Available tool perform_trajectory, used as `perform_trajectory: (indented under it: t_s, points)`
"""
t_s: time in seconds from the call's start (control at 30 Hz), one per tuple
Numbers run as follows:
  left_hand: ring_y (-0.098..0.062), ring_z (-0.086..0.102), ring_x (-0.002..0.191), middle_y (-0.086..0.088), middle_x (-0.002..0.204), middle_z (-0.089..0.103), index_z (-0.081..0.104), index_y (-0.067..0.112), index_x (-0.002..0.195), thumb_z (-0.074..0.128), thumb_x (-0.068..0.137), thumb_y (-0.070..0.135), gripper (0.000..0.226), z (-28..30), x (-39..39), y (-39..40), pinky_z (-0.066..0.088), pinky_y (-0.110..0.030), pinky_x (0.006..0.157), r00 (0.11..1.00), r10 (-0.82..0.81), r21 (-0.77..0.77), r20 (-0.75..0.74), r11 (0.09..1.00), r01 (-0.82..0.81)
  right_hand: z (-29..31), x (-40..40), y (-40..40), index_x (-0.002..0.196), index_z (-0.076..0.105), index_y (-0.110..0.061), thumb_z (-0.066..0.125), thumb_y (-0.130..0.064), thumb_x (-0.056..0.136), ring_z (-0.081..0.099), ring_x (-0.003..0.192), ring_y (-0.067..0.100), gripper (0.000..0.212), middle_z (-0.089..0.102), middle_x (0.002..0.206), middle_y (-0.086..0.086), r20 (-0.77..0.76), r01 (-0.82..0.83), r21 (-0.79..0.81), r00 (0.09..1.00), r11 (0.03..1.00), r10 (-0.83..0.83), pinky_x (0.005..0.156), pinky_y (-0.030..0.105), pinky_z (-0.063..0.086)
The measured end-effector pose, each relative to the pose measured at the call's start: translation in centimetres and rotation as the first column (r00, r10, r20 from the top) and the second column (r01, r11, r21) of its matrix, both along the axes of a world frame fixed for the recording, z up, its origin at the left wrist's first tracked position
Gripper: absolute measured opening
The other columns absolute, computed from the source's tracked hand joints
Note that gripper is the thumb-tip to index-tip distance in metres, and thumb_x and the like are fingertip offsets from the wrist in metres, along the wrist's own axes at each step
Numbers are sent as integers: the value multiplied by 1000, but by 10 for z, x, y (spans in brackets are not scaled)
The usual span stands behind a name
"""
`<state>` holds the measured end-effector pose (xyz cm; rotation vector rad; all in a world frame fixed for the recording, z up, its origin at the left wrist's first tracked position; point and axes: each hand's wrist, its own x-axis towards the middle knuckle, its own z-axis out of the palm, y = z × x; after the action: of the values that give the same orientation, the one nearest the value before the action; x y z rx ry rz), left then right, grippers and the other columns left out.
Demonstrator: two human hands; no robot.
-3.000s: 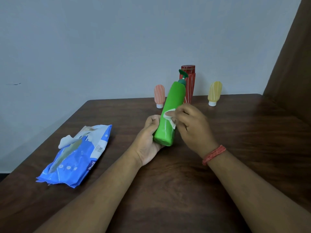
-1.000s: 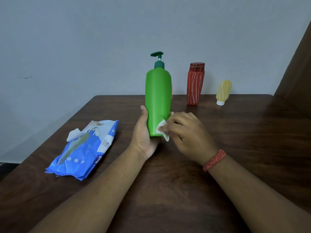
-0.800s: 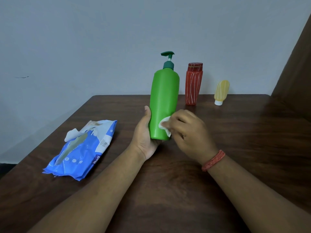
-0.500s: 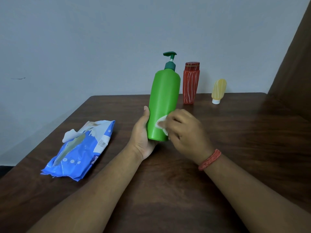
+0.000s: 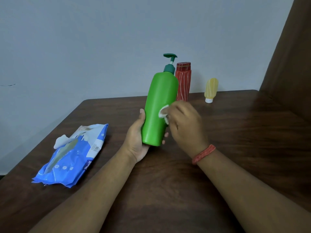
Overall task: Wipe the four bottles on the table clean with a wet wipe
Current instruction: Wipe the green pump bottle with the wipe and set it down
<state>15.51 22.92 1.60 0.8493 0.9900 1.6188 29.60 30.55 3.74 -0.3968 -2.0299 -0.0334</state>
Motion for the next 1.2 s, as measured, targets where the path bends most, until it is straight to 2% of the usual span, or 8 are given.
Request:
perform_trajectory:
  t_s: [0.27, 0.47, 0.67, 0.77, 0.9, 1.07, 1.13, 1.2]
  points:
    - [-36, 65, 78, -31, 114, 66, 49, 11, 144, 34, 99, 60, 68, -5, 2, 1, 54, -38, 62, 977, -97, -9, -192, 995, 97, 6, 15, 21, 94, 67, -4, 57, 8, 86, 55, 94, 13, 18, 55, 104, 10, -358, 10, -288, 926, 957, -118, 88, 9, 39]
    - [-34, 65, 74, -23, 106, 69, 61, 9, 133, 32, 100, 60, 67, -1, 0, -3, 53, -36, 59, 989, -109, -33, -102, 994, 106, -2, 3, 6, 107, 67, -3, 59, 6, 89, 52, 101, 12, 21, 54, 111, 10, -270, -36, -258, 962, 965, -36, 91, 8, 37]
    - [-34, 65, 74, -30, 111, 67, 58, 10, 137, 40, 94, 61, 69, -2, -1, -2, 55, -37, 60, 959, -245, -91, -144, 968, 233, 10, 19, 33, 109, 67, -6, 55, 0, 92, 54, 102, 11, 22, 50, 109, -2, -454, 17, -370, 869, 929, -197, 94, 14, 41]
    - [-34, 65, 72, -30, 110, 67, 63, 12, 132, 39, 95, 60, 65, -2, -2, -2, 54, -37, 59, 956, -262, -83, -129, 964, 253, 13, 21, 34, 110, 70, -13, 55, -5, 94, 54, 100, -3, 23, 57, 106, -8, -493, -66, -430, 853, 901, -173, 94, 16, 44]
    - [-33, 64, 71, -29, 108, 67, 64, 12, 130, 32, 100, 57, 62, -2, -3, -3, 53, -37, 58, 963, -248, -74, -106, 968, 241, 12, 19, 35, 113, 67, -23, 56, -12, 97, 62, 104, 6, 23, 62, 106, -15, -489, -224, -562, 866, 796, -101, 95, 31, 52]
    - [-33, 64, 72, -29, 110, 66, 64, 12, 131, 32, 100, 59, 65, -1, -4, -4, 53, -37, 59, 961, -253, -80, -109, 966, 245, 9, 20, 41, 113, 70, -8, 51, -20, 104, 63, 85, -3, 24, 70, 95, -9, -465, -367, -684, 885, 630, 11, 75, 19, 50]
    - [-33, 64, 73, -28, 110, 66, 64, 13, 131, 33, 100, 59, 65, -1, -3, -4, 53, -37, 59, 961, -253, -83, -113, 966, 245, 9, 21, 43, 111, 70, -8, 54, -20, 102, 63, 85, 0, 22, 70, 95, -5, -478, -363, -667, 878, 651, 1, 74, 21, 50]
    - [-33, 64, 73, -29, 110, 66, 64, 13, 132, 34, 99, 59, 64, -2, -3, -4, 53, -38, 60, 960, -251, -82, -122, 967, 242, 8, 22, 43, 112, 70, -11, 60, -18, 98, 63, 92, 4, 19, 68, 102, -3, -449, -228, -585, 890, 778, -76, 83, 21, 51]
